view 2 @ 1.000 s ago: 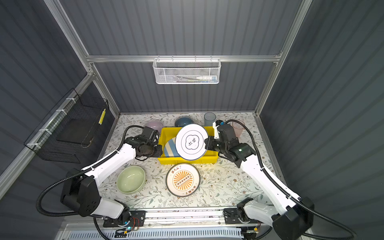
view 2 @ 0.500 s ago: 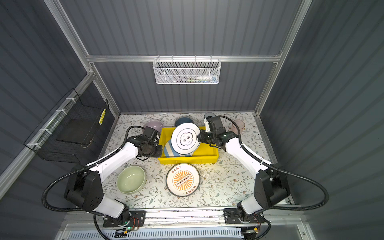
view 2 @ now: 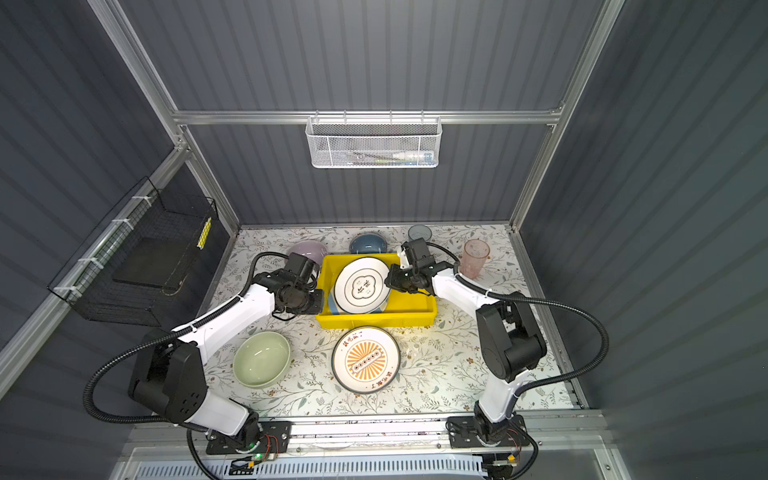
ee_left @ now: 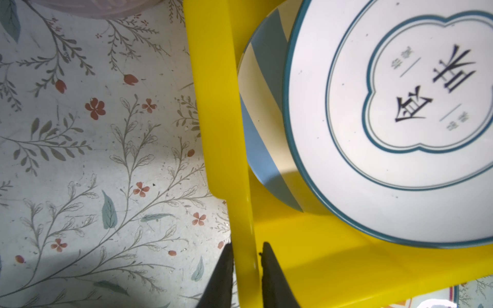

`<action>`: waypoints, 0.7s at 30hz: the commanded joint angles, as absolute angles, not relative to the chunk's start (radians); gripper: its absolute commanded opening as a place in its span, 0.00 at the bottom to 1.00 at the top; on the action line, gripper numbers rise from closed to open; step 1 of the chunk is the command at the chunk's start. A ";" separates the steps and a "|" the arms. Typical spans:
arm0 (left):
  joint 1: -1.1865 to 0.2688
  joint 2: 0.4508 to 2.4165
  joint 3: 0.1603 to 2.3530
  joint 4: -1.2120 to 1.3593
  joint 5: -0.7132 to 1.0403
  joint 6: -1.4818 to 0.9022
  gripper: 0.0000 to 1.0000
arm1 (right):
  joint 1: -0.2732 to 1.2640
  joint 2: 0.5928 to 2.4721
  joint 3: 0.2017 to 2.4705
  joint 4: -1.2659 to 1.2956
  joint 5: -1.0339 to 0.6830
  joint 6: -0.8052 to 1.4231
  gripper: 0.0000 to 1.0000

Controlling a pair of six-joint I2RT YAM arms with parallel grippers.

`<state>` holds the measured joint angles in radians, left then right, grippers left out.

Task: Place the mixed dishes into the plastic bin
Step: 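Lower the white plate into the bin and open the right gripper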

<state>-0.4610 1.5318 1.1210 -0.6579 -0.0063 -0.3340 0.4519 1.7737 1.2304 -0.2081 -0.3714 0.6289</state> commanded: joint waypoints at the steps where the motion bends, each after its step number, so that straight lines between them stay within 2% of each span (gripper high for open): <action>1: -0.457 1.532 1.129 -0.663 0.023 -0.347 0.21 | 0.452 1.785 1.234 -0.125 -0.419 0.656 0.00; 21: -0.457 1.509 1.143 -0.669 0.033 -0.357 0.19 | 0.462 1.940 1.241 -0.041 -0.465 0.701 0.02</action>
